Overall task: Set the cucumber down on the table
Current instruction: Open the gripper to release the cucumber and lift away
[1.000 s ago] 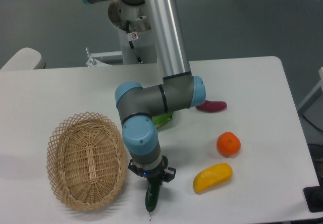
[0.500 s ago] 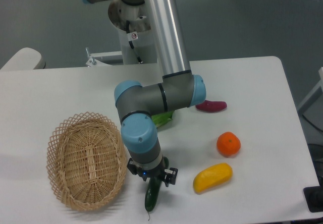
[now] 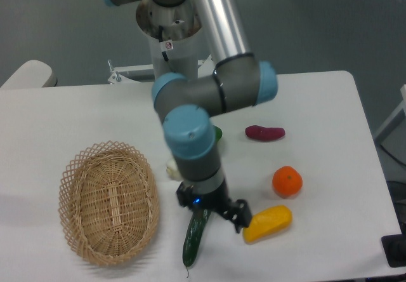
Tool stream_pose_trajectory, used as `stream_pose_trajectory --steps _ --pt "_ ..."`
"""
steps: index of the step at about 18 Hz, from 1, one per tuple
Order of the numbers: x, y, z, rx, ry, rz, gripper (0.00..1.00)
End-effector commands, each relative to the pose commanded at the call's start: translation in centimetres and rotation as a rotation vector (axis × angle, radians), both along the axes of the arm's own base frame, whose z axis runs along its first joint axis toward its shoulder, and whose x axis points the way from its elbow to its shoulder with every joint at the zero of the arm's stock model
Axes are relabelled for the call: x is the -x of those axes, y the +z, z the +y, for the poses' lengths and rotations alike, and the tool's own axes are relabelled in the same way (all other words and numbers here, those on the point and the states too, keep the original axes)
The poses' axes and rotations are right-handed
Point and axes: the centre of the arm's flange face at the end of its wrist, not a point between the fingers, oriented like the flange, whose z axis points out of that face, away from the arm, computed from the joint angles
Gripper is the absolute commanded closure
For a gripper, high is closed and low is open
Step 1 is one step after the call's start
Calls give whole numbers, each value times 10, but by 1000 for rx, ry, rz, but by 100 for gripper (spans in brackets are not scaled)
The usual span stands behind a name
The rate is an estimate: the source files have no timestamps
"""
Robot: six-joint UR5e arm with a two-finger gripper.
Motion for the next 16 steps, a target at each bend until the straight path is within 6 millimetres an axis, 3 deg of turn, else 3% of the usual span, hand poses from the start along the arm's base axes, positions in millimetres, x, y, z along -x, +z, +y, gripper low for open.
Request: stream_pose_trajectory --steps 5,9,12,16 --pt "37 26 -55 102 -133 -4 0" --pt "61 15 -88 166 -260 -36 0" --pt "73 23 -116 148 -319 -42 0" --pt "78 25 -122 135 -318 -43 0"
